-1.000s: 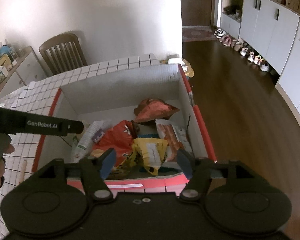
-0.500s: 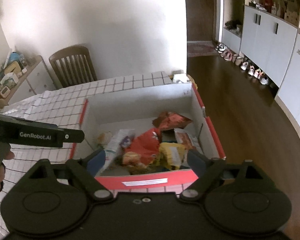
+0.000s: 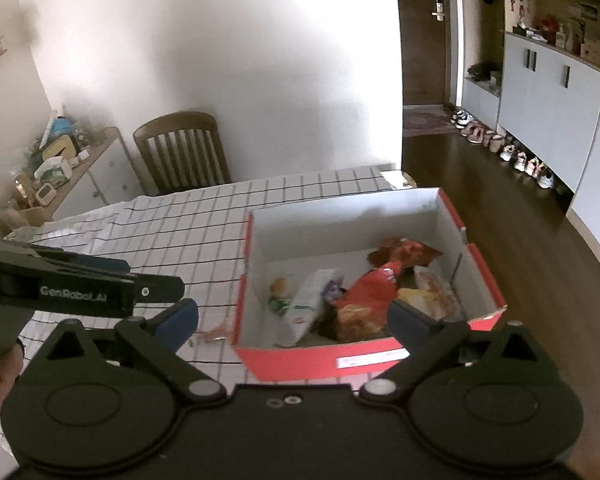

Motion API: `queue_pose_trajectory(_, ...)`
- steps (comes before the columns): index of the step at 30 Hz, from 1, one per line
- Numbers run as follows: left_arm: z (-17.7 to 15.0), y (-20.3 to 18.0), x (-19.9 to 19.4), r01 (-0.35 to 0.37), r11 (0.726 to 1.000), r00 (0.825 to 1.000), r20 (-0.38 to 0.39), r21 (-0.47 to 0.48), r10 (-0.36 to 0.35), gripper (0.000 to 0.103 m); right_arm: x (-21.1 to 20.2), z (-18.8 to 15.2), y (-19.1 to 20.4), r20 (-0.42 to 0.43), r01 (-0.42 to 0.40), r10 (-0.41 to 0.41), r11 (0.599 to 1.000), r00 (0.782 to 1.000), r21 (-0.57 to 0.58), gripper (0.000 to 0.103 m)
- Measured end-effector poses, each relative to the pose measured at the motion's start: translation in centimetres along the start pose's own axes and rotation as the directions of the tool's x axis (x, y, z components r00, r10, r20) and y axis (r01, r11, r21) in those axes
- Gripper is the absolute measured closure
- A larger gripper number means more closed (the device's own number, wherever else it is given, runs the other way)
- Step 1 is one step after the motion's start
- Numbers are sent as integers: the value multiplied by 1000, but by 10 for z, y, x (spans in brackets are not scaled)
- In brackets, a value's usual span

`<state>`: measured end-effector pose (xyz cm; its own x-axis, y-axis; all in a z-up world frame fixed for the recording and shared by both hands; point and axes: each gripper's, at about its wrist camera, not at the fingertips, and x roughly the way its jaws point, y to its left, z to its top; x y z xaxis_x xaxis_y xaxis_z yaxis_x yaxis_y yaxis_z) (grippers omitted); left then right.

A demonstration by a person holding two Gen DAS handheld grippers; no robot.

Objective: Organize snacks
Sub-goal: 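Withdraw both tools from the box toward the wooden stick and clear candy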

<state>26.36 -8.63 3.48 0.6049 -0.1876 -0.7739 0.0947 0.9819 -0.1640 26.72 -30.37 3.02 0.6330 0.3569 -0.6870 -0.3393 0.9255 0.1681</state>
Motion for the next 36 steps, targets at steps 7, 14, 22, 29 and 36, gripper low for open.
queue_pose_trajectory(7, -12, 34, -17, -10, 1000, 1000, 17, -7, 10, 6, 2, -5, 31, -1, -17, 17, 1000, 1000, 16, 1)
queue_pose_trajectory(14, -26, 74, -12, -20, 999, 999, 29, -41, 21, 0, 15, -9, 54, -33, -27, 30, 997, 999, 67, 1)
queue_pose_trajectory(22, -46, 116, 16, -59, 991, 997, -50, -123, 54, 0, 47, -11, 78, -99, -4, 19, 988, 995, 155, 2)
queue_pose_trajectory(29, -72, 128, 47, -109, 984, 991, -96, -139, 96, 0, 85, -10, 95, -184, 43, 7, 963, 983, 266, 7)
queue_pose_trajectory(36, -93, 141, 69, -131, 968, 986, -134, -214, 104, 0, 122, -9, 110, -267, 81, 19, 929, 964, 362, 17)
